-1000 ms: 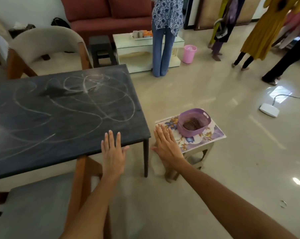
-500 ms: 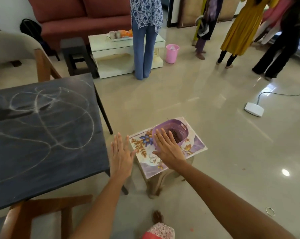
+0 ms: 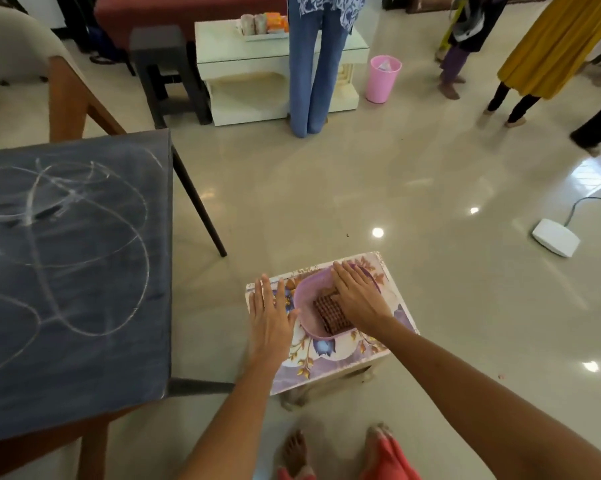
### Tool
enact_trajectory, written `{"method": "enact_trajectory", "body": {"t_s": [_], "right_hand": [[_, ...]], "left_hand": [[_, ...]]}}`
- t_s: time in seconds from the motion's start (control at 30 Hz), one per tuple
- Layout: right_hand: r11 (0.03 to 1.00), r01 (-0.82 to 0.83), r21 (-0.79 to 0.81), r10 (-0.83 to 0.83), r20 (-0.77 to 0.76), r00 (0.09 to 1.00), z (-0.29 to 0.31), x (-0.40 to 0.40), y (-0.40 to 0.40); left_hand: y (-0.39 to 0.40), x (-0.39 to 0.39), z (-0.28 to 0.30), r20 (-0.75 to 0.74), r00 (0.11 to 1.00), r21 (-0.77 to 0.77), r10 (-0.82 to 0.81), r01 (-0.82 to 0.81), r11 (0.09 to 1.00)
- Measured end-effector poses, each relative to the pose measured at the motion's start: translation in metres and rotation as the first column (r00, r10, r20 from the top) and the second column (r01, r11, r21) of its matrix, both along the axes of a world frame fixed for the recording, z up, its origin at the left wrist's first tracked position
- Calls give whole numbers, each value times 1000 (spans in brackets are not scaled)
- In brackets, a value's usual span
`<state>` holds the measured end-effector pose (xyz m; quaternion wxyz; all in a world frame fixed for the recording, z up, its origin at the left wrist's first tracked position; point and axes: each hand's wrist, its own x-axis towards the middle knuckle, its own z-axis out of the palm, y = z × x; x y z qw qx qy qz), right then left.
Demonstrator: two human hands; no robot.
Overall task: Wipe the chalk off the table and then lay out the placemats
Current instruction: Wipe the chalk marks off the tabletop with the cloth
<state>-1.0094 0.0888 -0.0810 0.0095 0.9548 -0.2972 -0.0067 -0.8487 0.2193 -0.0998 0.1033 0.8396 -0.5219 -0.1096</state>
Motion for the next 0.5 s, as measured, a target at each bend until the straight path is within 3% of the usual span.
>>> {"method": "enact_trajectory", "body": {"t_s": [0.13, 0.27, 0.33, 0.37, 0.43, 0.5], "right_hand": [[965, -95, 244, 84, 52, 995, -6, -1, -32], [860, 48, 507, -21, -59, 998, -27, 2, -67], [843, 3, 538, 55, -93, 994, -42, 1, -79], [845, -50, 532, 140, -131, 981, -50, 2, -85], [843, -162, 513, 305, -209, 929, -64, 4, -93], [842, -251, 477, 403, -249, 881, -81, 8, -100]], "left_hand": [[-29, -21, -6, -69, 997, 77, 45, -40, 996], [-58, -50, -18, -312, 923, 74, 227, -215, 974], [-69, -71, -18, -491, 787, 135, 374, -356, 925], [-76, -80, -16, -592, 665, 170, 456, -450, 877], [-89, -94, -32, -663, 531, 179, 527, -571, 801], [-101, -107, -54, -645, 475, 166, 598, -677, 717]]}}
